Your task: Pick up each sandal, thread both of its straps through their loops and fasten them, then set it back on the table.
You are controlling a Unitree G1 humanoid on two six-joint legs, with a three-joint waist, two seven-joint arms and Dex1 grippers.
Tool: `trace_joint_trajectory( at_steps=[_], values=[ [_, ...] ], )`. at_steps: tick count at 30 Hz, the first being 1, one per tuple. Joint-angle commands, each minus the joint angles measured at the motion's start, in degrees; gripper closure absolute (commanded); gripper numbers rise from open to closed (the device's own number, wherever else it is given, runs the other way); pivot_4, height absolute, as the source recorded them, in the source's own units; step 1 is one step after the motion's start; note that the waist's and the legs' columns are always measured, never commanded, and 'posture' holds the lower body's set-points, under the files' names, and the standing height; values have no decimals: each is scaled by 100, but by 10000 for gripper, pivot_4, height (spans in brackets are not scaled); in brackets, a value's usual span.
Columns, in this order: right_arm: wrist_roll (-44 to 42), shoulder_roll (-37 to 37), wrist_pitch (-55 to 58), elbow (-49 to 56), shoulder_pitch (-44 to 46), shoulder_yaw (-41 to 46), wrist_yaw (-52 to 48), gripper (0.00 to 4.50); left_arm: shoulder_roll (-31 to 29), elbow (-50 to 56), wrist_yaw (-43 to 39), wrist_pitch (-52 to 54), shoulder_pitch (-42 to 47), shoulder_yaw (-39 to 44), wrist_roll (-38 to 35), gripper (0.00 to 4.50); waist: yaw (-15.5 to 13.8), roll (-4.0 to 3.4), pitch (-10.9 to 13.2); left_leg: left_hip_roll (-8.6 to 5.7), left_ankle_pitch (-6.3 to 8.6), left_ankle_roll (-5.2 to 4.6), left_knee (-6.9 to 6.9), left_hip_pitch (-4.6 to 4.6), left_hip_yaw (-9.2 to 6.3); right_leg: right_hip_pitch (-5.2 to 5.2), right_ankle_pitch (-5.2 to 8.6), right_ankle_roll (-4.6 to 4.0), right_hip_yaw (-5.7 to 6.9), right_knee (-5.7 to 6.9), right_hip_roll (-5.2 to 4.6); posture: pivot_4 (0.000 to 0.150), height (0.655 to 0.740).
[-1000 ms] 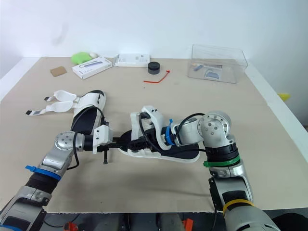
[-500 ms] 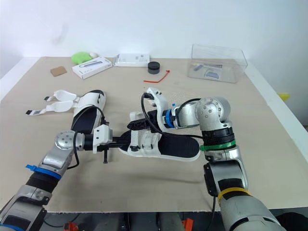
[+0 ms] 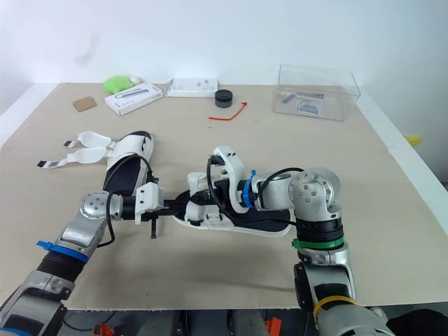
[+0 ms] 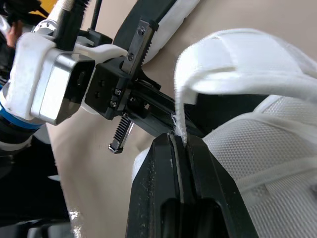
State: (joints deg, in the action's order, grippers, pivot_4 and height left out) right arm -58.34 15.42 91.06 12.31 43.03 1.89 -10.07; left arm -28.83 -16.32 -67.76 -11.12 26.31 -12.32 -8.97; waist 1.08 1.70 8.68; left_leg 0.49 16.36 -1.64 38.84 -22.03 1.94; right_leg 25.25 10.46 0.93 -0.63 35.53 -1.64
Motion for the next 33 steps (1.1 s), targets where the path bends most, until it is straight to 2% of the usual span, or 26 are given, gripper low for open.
trace_joint_trajectory(
  at_steps=[1, 8, 16, 17, 18, 20, 21, 30, 33],
  values=[
    [93, -98, 130, 254, -107, -124, 53, 44571, -54, -233, 12, 175, -134, -242, 324, 45000, 0, -2, -1, 0, 0, 0, 0, 0, 0, 0, 0, 0, 0, 0, 1, 1500, 7400],
    [591, -86, -137, 28, 213, -110, -147, 44571, -46, -283, -31, 152, -84, -271, 339, 45000, 0, -2, -1, -1, 0, 0, 0, 0, 3, 1, 0, 1, -1, 0, 19, 1500, 7400],
    [786, -158, -225, -2, 288, -71, -423, 44571, -47, -293, -38, 133, -73, -290, 349, 45000, -1, -2, -1, -1, 0, 0, 1, 1, 3, 0, 0, 0, -1, 0, 20, 1500, 7400],
    [781, -172, -189, 4, 289, -44, -442, 37995, -54, -292, -39, 129, -78, -287, 350, 45000, -1, -2, -1, -1, 0, 0, 0, 1, 3, 0, 0, 0, -1, 0, 20, 1500, 7400],
    [767, -194, -135, 8, 296, 1, -460, 36590, -61, -290, -41, 126, -81, -285, 351, 45000, -1, -3, -1, -1, 0, 0, 1, 1, 3, 0, 0, 0, -1, 0, 20, 1500, 7400],
    [709, -264, 28, 17, 330, 142, -490, 27064, -67, -281, -41, 131, -88, -284, 350, 45000, -1, -3, -1, -1, 0, 0, 1, 1, 2, 0, -1, -1, -1, 0, 20, 1500, 7400],
    [562, -273, 92, 38, 341, 213, -500, 25382, -70, -275, -39, 134, -92, -285, 351, 45000, -1, -3, -1, -1, 0, 0, 1, 1, 2, 0, -1, -1, -2, 1, 20, 1500, 7400],
    [33, -173, 144, 50, 247, 249, -347, 25382, -77, -268, -39, 148, -88, -288, 346, 45000, -1, -3, -1, -1, -1, 0, 1, 2, 2, 0, -2, -3, -2, 1, 17, 1500, 7400],
    [65, -187, 144, 41, 171, 235, -277, 33200, -77, -259, -39, 154, -92, -289, 343, 45000, -1, -3, -1, 0, -1, 0, 1, 2, 2, 0, -2, -3, -2, 1, 18, 1500, 7400]
  ],
)
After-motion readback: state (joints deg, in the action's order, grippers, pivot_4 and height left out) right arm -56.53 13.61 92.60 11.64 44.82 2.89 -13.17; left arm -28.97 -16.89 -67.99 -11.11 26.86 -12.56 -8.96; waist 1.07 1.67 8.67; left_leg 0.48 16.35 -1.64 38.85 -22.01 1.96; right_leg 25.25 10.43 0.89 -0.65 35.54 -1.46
